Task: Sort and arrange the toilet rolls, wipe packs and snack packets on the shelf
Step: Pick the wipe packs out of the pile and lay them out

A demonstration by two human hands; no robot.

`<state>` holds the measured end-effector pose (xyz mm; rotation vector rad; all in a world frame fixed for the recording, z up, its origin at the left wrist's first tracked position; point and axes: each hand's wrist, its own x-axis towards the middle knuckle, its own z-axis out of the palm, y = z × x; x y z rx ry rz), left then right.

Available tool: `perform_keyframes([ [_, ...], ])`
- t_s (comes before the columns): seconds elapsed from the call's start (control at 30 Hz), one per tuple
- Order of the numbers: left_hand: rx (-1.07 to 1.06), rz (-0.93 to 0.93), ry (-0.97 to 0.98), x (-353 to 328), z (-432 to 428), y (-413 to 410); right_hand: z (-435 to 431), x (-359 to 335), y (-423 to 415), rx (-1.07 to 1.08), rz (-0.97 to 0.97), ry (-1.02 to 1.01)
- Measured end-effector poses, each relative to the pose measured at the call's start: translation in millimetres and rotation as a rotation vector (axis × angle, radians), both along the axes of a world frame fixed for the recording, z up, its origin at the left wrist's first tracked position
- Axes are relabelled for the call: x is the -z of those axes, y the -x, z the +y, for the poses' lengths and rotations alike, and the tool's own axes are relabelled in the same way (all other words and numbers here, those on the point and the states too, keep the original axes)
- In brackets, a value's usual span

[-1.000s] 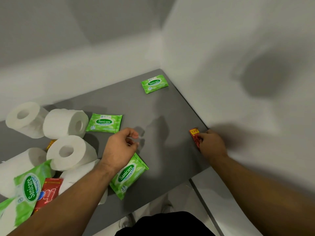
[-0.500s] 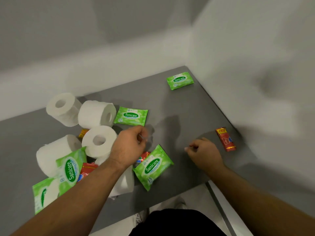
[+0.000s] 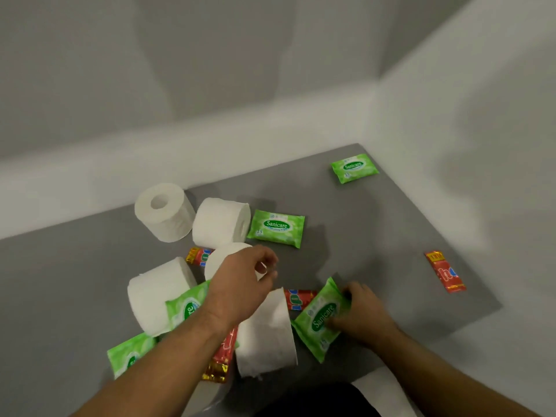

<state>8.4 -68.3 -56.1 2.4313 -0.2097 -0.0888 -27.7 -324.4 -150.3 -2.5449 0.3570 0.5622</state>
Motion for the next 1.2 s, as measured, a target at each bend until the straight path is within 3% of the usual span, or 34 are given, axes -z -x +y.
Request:
perform_keyframes([
  [0.13, 0.059, 0.028, 0.008, 1, 5, -12, 4, -7, -4, 0.096, 0.020, -0.126],
  [0.3, 0.114, 0.079, 0.039, 3, -6, -35, -14, -17, -24, 0.233, -0.138, -0.307],
  [0.4, 0.081, 0.087, 0.046, 8, -4, -37, -27, -30, -44, 0.316, -0.333, -0.320],
  [0.6, 0.011, 0.094, 0.084, 12, -30, -54, -104, -39, -149, 0.506, -0.523, -0.355],
  [0.83, -0.060, 0.053, 0.106, 22, -31, -64, -154, -17, -237, 0.557, -0.394, -0.256],
  [1.2, -0.042, 0.040, -0.132, 27, -44, -100, -153, -13, -240, 0.464, -0.398, 0.039],
])
